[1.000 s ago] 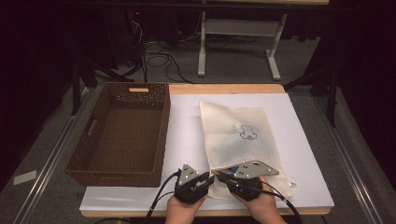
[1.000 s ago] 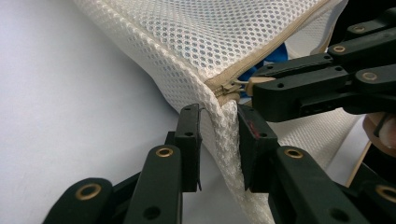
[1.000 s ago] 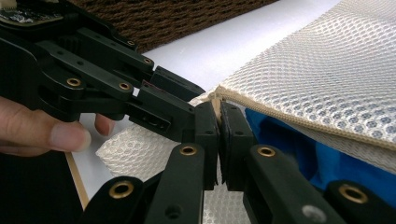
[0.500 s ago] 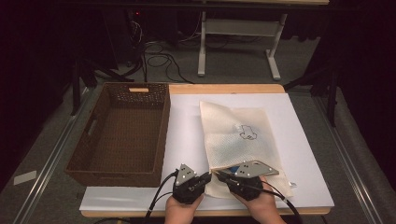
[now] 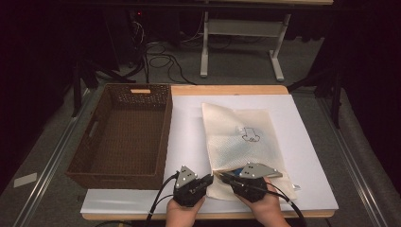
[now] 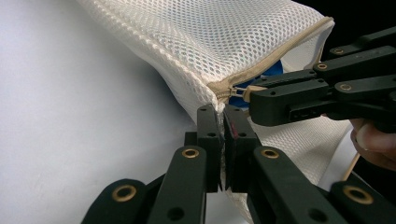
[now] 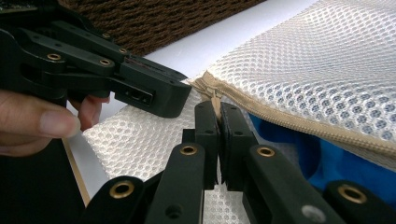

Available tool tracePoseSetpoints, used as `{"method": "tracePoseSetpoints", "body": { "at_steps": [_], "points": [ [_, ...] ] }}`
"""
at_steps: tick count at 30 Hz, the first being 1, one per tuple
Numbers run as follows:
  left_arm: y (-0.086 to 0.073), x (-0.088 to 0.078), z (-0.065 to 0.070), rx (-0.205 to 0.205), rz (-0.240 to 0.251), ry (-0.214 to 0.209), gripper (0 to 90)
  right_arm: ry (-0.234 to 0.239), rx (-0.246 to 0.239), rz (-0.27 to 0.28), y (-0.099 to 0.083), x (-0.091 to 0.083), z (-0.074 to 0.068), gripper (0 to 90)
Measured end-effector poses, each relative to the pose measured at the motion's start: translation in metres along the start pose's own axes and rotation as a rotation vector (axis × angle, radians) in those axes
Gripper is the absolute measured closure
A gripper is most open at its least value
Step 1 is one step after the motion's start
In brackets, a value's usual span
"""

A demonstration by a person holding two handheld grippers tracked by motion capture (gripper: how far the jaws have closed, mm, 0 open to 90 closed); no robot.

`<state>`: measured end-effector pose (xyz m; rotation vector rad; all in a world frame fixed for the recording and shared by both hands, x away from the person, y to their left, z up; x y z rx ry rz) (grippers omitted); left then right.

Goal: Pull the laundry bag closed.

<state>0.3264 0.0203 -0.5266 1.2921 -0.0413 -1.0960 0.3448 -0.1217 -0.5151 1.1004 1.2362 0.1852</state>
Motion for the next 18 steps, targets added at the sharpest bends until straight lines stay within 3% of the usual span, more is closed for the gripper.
{"method": "tracePoseSetpoints", "body": {
  "at_steps": [11,14,18],
  "points": [
    [0.0032,-0.0022,0.0022,0.028,0.009,0.013,86.8,0.009,0.017,0.005,0.0014,-0.0017,0.0016,88.6],
    [0.0014,0.001,0.0016,0.025,-0.006,0.009,84.8,-0.025,-0.032,-0.003,0.0005,-0.0023,-0.0003,88.5],
    [0.0017,0.0029,0.0005,0.005,-0.005,-0.018,80.6,-0.016,-0.037,-0.016,-0.0012,-0.0031,-0.002,88.5]
  ]
}}
Point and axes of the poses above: each handheld gripper's, and its own axes: x roughly forward along the jaws, y roughly out of its top, z roughly to its right, the point moved 6 cm from there along x, roughly forward along the jaws, and after that the axes turned 8 degrees about -z, right-handed, at the moved point
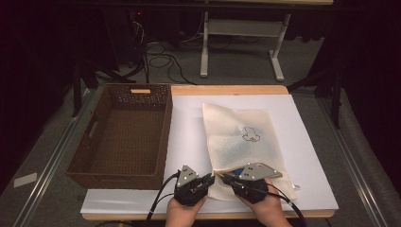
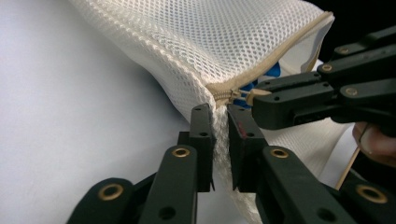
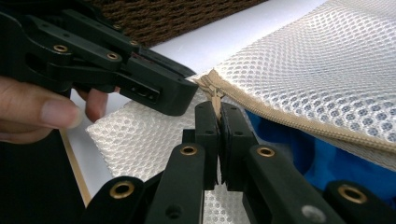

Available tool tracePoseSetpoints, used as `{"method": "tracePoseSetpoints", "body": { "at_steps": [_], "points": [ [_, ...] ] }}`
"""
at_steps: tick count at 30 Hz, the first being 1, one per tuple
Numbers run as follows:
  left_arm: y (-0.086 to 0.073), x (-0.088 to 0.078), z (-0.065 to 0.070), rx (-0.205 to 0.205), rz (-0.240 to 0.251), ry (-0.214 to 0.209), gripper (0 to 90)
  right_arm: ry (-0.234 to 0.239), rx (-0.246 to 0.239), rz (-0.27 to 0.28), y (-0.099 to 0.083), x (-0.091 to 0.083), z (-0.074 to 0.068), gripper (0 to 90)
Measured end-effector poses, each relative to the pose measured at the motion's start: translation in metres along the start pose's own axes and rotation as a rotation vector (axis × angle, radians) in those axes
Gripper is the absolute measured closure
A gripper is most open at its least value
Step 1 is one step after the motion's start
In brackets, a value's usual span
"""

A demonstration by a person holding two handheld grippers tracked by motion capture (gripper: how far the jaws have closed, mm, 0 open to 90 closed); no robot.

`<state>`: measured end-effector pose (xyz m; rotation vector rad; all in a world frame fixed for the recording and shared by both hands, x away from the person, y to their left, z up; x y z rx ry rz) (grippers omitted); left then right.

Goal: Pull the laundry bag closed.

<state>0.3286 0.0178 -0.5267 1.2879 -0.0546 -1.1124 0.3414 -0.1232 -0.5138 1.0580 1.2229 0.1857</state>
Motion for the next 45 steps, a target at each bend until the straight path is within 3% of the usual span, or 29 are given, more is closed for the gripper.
{"method": "tracePoseSetpoints", "body": {
  "at_steps": [7,18,25,45],
  "points": [
    [-0.0001,0.0037,-0.0033,-0.036,-0.012,-0.023,74.8,0.008,-0.01,0.0,-0.0008,0.0017,-0.0019,88.5],
    [0.0001,0.0026,-0.0002,0.0,-0.006,0.001,85.4,-0.002,0.008,0.002,-0.0007,0.0018,-0.0009,88.5],
    [0.0026,-0.0016,-0.0003,-0.006,0.021,0.009,86.2,0.002,0.022,0.008,0.0,0.0027,0.0002,88.6],
    [0.004,-0.0038,0.0013,-0.004,0.024,0.013,86.4,-0.002,0.03,-0.013,-0.0024,0.001,0.0037,88.6]
  ]
}}
Point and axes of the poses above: each handheld gripper's, and its own axes: x roughly forward along the jaws, y roughly out of its top, z roughly to its right, the point moved 6 cm from there along x, roughly forward along the jaws, and after that the axes turned 8 degrees about -z, right-handed, at the moved point
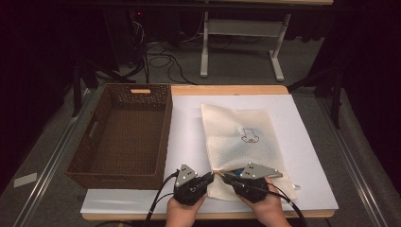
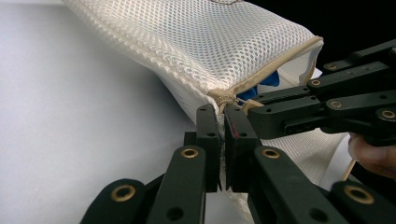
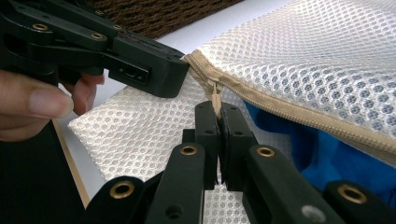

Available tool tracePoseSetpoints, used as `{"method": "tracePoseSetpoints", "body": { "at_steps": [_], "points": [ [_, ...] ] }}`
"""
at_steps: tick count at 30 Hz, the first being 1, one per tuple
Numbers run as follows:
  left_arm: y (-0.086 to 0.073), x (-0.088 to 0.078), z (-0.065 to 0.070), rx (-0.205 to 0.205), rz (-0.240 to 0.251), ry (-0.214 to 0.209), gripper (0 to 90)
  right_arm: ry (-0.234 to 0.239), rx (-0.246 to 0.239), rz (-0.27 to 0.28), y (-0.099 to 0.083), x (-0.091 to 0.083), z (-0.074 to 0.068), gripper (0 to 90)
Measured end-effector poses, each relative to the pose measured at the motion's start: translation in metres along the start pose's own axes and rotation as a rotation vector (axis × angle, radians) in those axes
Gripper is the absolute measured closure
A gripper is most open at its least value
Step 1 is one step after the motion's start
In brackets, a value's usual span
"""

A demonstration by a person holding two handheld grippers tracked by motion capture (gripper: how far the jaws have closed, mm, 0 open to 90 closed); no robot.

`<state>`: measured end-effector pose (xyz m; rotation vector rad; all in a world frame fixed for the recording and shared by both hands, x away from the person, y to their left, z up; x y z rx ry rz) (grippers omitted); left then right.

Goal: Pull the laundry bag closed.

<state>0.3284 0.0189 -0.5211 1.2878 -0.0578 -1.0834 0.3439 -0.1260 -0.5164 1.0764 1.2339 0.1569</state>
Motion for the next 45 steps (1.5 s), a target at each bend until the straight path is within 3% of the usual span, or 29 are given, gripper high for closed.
{"method": "tracePoseSetpoints", "body": {
  "at_steps": [5,9,12,20,32,41,45],
  "points": [
    [0.0,-0.001,-0.001,-0.002,0.006,0.01,86.5,-0.005,0.007,-0.019,-0.002,0.0,0.002,88.6],
    [0.006,-0.012,-0.009,-0.02,0.045,0.027,86.4,-0.047,0.041,-0.04,-0.007,-0.001,0.015,88.6],
    [0.003,-0.01,-0.009,-0.014,0.022,0.016,86.3,-0.055,0.056,-0.05,-0.01,-0.006,0.024,88.5],
    [0.0,-0.008,-0.014,-0.031,-0.019,0.044,85.8,-0.1,0.057,-0.074,-0.027,-0.021,0.036,88.4],
    [-0.003,-0.006,-0.02,-0.034,-0.051,0.073,85.5,-0.16,0.106,-0.07,-0.052,-0.054,0.065,88.2],
    [-0.005,-0.004,-0.021,-0.028,-0.072,0.088,85.5,-0.18,0.124,-0.077,-0.068,-0.071,0.079,88.2],
    [-0.006,-0.004,-0.024,-0.057,-0.081,0.08,85.5,-0.196,0.148,-0.081,-0.078,-0.082,0.087,88.2]
  ]
}}
Point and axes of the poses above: each handheld gripper's, and its own axes: x roughly forward along the jaws, y roughly out of its top, z roughly to its right, the point moved 6 cm from there along x, roughly forward along the jaws, and after that the axes turned 8 degrees about -z, right-handed, at the moved point
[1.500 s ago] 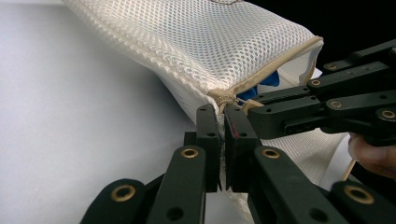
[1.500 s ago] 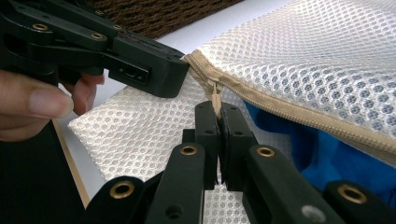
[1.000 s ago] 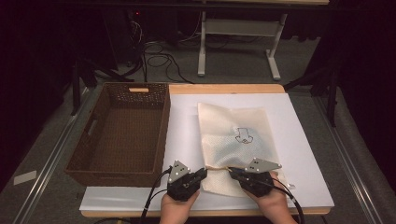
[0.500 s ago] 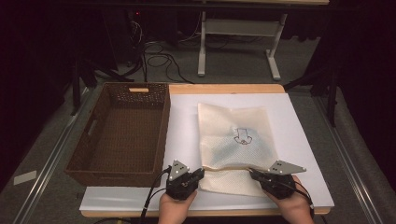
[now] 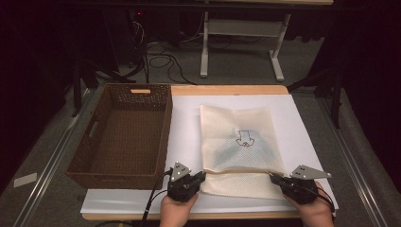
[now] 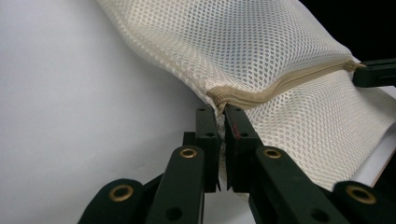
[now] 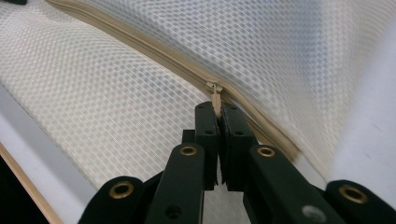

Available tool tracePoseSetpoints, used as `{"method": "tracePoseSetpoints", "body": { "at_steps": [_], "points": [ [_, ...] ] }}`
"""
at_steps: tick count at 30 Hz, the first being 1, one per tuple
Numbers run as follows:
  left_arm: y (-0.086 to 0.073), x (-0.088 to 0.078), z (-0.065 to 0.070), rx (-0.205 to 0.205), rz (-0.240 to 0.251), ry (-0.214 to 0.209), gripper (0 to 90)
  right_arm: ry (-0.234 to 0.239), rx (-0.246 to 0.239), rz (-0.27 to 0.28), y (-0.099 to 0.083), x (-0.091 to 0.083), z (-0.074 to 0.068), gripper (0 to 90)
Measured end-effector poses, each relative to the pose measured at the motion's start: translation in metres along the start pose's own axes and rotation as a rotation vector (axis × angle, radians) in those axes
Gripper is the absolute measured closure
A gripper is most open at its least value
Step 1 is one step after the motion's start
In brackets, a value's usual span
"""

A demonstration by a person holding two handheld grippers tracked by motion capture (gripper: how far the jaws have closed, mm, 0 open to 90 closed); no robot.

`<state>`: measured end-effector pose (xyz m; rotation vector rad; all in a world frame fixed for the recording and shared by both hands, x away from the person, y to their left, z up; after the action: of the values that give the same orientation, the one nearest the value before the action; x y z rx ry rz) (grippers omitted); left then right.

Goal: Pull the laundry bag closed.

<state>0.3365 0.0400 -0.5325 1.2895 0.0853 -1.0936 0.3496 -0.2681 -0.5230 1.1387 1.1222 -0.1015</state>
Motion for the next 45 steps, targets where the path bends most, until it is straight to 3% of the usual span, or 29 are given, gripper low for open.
{"method": "tracePoseSetpoints", "body": {
  "at_steps": [9,20,24,26,29,32,34,39,41,43,45],
  "points": [
    [0.0,0.001,0.0,0.014,-0.007,0.019,85.6,-0.028,0.045,-0.007,-0.021,-0.014,0.023,88.2],
    [-0.002,0.0,-0.001,0.037,-0.023,0.046,86.2,-0.041,0.069,-0.03,-0.03,-0.018,0.034,88.3],
    [-0.005,0.004,-0.002,0.036,-0.051,0.059,86.1,-0.047,0.078,-0.04,-0.031,-0.018,0.033,88.2],
    [-0.007,0.006,0.0,0.068,-0.075,0.095,85.6,-0.049,0.058,-0.048,-0.033,-0.016,0.032,88.1],
    [-0.01,0.008,-0.001,0.068,-0.102,0.093,84.2,-0.059,0.037,-0.074,-0.036,-0.013,0.03,87.5],
    [-0.011,0.007,-0.002,0.081,-0.11,0.097,79.7,-0.042,0.052,-0.065,-0.036,-0.013,0.03,85.5],
    [-0.011,0.005,-0.002,0.083,-0.112,0.101,73.0,-0.03,0.06,-0.046,-0.035,-0.015,0.029,80.6],
    [-0.003,-0.009,-0.002,0.136,-0.038,0.163,55.9,-0.009,0.073,0.07,-0.029,-0.028,0.029,62.8],
    [0.001,-0.014,-0.002,0.159,0.002,0.174,52.0,-0.03,0.075,0.12,-0.026,-0.033,0.031,55.2],
    [0.004,-0.019,0.0,0.207,0.052,0.183,52.6,-0.06,0.077,0.165,-0.023,-0.038,0.033,43.8],
    [0.004,-0.022,0.002,0.243,0.067,0.191,50.2,-0.105,0.075,0.204,-0.02,-0.043,0.036,34.9]
  ]
}}
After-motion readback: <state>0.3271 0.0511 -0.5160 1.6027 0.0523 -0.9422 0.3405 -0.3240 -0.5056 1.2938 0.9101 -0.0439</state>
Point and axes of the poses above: each handheld gripper's, and its own axes: x roughly forward along the jaws, y roughly out of its top, z roughly to its right, the point moved 6 cm from there along x, roughly forward along the jaws, and after that the axes turned 8 degrees about -z, right-handed, at the moved point
